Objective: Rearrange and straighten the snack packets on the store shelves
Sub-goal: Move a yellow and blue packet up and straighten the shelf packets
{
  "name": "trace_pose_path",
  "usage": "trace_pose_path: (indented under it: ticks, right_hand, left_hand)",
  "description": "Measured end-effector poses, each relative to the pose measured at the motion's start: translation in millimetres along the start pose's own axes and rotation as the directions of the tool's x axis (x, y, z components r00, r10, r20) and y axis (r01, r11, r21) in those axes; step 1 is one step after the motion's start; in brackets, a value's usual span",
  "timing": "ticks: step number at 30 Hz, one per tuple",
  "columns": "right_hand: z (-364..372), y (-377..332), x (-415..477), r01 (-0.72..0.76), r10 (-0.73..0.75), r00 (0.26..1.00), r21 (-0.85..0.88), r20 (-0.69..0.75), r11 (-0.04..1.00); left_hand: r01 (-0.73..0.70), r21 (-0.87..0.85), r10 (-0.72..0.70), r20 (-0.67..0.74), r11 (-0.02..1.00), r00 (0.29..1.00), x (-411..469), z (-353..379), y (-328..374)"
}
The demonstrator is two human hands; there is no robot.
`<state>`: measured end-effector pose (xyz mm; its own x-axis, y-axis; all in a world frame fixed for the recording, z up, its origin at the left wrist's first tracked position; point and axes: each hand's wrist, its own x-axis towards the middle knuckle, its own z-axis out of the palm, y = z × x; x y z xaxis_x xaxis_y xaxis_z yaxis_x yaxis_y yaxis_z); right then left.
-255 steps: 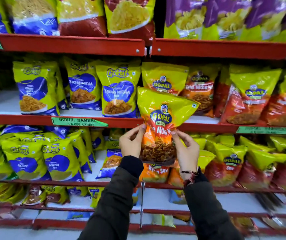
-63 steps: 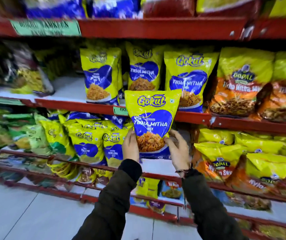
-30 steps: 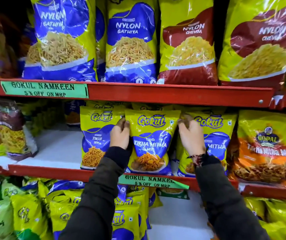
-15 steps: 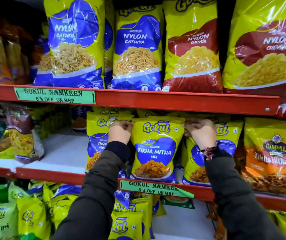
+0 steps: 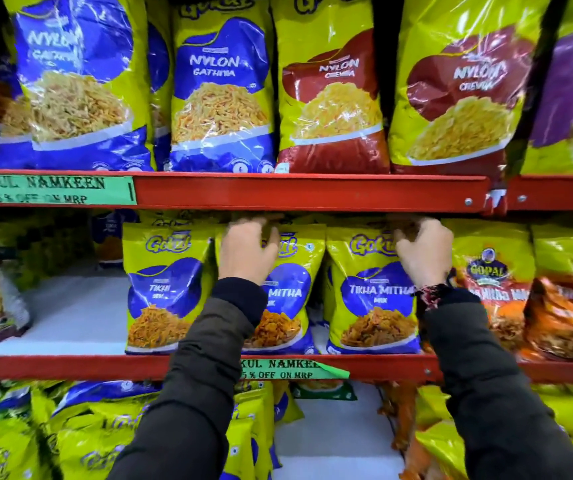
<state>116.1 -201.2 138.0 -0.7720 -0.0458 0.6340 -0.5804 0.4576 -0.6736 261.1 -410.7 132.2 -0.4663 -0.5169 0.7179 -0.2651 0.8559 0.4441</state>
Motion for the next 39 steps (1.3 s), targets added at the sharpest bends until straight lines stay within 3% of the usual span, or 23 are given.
trace_pose_path:
  ticks: [3,7,9,14,18,24,28,34,36,39]
  right_hand:
    - [-8.5,27.5,13.4,0.015,-0.007,0.998,-0.135,0.058,0.991]
    - [-23.6,48.6,29.8,0.112,-0.042,0.953,-0.222,0.300,0.969]
    - [-33.4,52.4,38.3,0.199,-0.098,0.906,-0.209,0.413,0.957]
    - [-47.3,57.1,55.0,0.305,-0.177,0.858,-0.202,0.482,0.931]
    - [-33.4,71.2,58.0,0.318,-0.235,0.872,-0.133,0.429,0.939]
    - [-55.3,87.8,65.3,0.363,-0.333,0.866,-0.011,0.373,0.932]
    - [-85.3,117.4,69.4,0.436,-0.425,0.845,0.042,0.325,0.899]
    - [-133.1,188.6,103.9,0.304,-0.253,0.935,-0.193,0.247,0.933]
    - [-146.8,198.2,116.8,0.245,-0.162,0.944,-0.282,0.288,0.928]
    - [-153.6,209.5,133.0,0.312,-0.128,0.888,-0.372,0.442,0.874]
  left_hand:
    - [-0.152,0.088,0.134,0.181,0.984,0.974,-1.4,31.2,34.7]
    - [-0.206,0.188,0.114,0.409,0.960,0.905,7.5,63.0,55.2]
    - [-0.245,0.239,0.118,0.446,0.939,0.887,10.7,66.5,59.6]
    - [-0.212,0.216,0.101,0.433,0.953,0.896,16.2,55.3,60.9]
    - [-0.194,0.221,0.080,0.441,0.956,0.894,17.4,60.3,64.4]
    - [-0.163,0.255,0.098,0.248,0.953,0.964,-3.1,68.9,92.7]
    - [-0.119,0.239,0.063,0.228,0.964,0.972,-18.6,90.7,138.8]
    - [-0.133,0.201,0.074,0.277,0.971,0.958,-34.3,140.7,216.8]
    - [-0.066,0.180,0.006,0.315,0.981,0.949,-34.9,154.6,234.9]
    - [0.001,0.186,-0.056,0.288,0.983,0.956,-32.8,161.7,254.3]
